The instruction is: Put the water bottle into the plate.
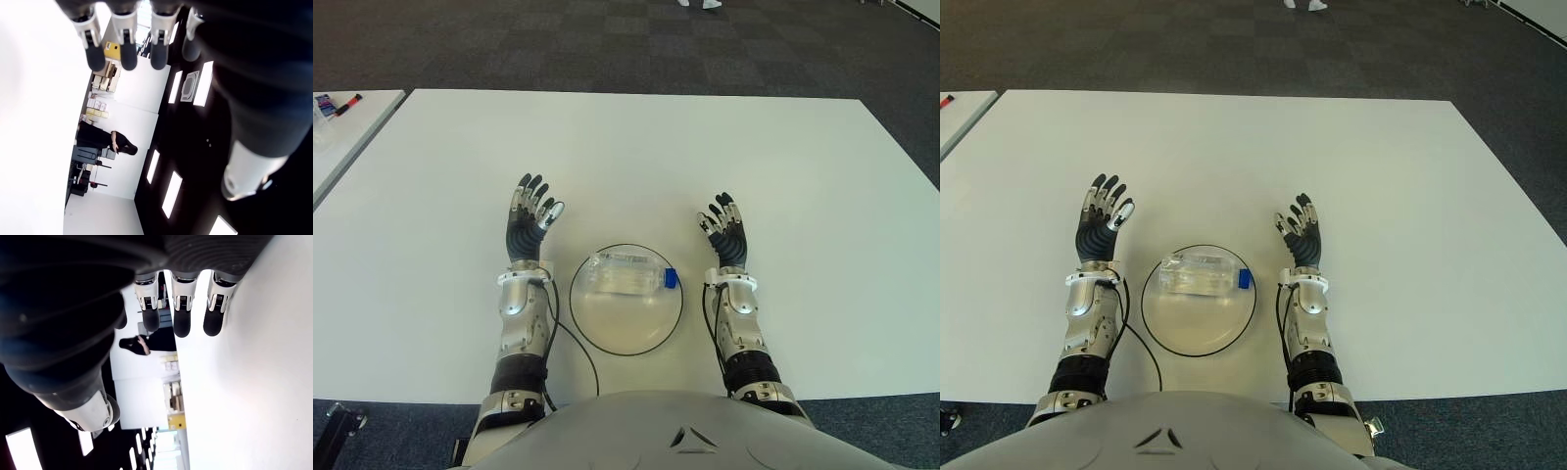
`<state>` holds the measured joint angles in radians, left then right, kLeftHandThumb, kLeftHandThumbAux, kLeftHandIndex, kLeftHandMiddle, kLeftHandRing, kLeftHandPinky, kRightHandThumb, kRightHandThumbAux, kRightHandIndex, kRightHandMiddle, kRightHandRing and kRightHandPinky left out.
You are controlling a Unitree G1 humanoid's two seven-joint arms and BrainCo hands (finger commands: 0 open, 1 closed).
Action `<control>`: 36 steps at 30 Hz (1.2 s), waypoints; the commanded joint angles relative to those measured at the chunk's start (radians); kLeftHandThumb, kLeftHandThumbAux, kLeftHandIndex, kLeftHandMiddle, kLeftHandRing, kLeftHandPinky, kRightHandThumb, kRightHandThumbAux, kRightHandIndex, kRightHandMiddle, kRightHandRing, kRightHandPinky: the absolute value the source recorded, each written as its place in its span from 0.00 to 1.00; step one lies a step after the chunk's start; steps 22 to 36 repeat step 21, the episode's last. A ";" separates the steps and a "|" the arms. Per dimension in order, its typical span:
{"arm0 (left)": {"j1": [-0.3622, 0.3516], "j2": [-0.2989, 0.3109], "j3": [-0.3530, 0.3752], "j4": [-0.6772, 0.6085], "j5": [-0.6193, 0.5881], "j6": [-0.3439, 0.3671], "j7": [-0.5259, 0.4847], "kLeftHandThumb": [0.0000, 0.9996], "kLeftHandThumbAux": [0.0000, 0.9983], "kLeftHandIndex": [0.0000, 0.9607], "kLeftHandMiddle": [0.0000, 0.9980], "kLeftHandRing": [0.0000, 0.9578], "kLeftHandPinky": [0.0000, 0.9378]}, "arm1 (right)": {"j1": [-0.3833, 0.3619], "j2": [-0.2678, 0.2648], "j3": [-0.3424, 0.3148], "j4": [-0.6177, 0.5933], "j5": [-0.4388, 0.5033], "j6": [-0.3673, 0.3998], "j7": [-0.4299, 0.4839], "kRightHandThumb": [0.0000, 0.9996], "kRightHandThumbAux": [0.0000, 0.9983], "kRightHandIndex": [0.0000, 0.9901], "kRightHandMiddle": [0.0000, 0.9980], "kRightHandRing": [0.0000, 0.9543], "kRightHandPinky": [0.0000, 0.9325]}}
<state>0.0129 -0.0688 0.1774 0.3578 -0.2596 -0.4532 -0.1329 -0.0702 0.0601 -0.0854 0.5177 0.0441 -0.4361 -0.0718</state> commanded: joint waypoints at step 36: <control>0.002 -0.007 0.010 0.009 -0.039 0.058 -0.004 0.09 0.76 0.07 0.08 0.09 0.14 | 0.021 0.018 0.030 -0.010 -0.018 0.034 -0.021 0.33 0.81 0.07 0.09 0.10 0.15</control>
